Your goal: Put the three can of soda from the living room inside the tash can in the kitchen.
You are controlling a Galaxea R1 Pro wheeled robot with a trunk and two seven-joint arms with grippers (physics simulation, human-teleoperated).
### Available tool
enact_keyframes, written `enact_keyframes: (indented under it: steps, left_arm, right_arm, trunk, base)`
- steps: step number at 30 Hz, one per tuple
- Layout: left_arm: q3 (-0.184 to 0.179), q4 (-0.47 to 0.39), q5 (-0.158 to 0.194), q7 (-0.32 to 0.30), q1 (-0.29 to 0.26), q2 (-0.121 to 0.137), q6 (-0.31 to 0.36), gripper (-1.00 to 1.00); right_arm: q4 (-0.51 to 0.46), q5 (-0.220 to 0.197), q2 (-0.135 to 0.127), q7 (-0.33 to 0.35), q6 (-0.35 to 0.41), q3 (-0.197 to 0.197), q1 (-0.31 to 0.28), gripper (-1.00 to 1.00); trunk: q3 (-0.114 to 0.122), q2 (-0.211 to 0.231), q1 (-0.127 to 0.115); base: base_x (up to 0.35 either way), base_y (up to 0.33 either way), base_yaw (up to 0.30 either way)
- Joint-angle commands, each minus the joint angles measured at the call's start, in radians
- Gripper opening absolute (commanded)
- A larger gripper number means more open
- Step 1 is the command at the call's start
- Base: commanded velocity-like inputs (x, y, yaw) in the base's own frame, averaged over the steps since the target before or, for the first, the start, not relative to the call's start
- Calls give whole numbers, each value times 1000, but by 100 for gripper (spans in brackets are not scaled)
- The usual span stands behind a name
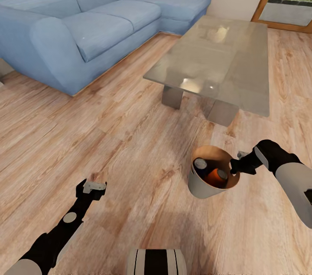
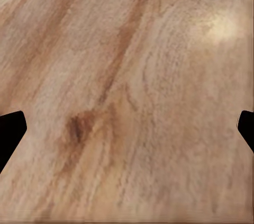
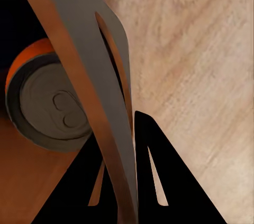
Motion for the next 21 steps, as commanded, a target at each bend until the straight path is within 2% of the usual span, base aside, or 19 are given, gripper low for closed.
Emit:
enact_keyframes:
  steps: [1,3,12,21]
  left_arm:
    - [0,0,0,0,0,0,0,100]
    - [0,0,-1,0,0,-2,0,100]
    - [0,1,0,2,0,-3,-9,100]
    - [0,35,0,1,0,-11,-16,100]
  right_arm:
    - [0,-29,0,7,6,-6,0,-100]
    - [-1,-28,-1,7,6,-7,1,-100]
    - [-2,-27,0,7,6,-6,2,-100]
    - [-4,-27,-1,7,6,-5,3,-100]
  trunk:
    - [-4,0,0]
    - [-12,-1,1]
    - [-12,-1,1]
    - [-46,-3,5]
  base:
    - [0,0,0]
    - [0,0,0]
    - [0,0,0]
    - [0,0,0]
